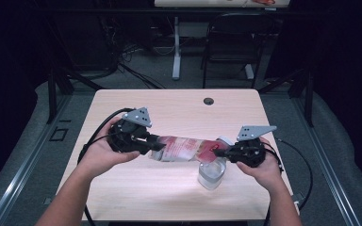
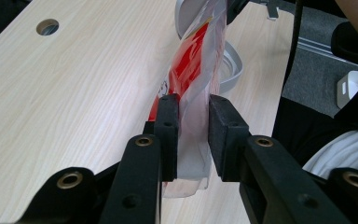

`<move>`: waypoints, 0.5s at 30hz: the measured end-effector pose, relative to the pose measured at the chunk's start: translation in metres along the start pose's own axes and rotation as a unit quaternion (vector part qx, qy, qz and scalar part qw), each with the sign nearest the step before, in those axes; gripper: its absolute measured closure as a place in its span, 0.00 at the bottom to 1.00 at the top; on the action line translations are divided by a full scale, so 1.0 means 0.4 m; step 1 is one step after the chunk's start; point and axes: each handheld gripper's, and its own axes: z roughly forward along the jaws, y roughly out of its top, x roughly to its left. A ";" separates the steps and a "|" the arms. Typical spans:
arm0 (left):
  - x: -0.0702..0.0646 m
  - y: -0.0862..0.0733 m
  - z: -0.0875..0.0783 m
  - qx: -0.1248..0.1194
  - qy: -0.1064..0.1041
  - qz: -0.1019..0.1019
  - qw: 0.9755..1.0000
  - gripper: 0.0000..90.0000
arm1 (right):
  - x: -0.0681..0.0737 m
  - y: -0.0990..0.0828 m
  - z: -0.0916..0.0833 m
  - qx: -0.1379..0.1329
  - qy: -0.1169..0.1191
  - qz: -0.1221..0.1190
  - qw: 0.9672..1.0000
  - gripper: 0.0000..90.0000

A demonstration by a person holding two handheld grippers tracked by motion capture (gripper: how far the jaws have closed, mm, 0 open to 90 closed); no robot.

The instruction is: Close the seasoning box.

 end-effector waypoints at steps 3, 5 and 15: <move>0.000 0.000 0.000 0.001 0.000 0.002 1.000 0.83 | 0.000 0.000 0.000 0.000 0.000 0.000 1.000 0.97; 0.000 0.001 0.000 0.001 0.000 0.001 1.000 0.83 | 0.000 0.000 0.000 0.000 0.000 0.000 1.000 0.97; -0.001 0.004 0.000 0.000 0.001 0.000 1.000 0.83 | -0.001 -0.001 0.000 -0.001 0.001 0.002 1.000 0.97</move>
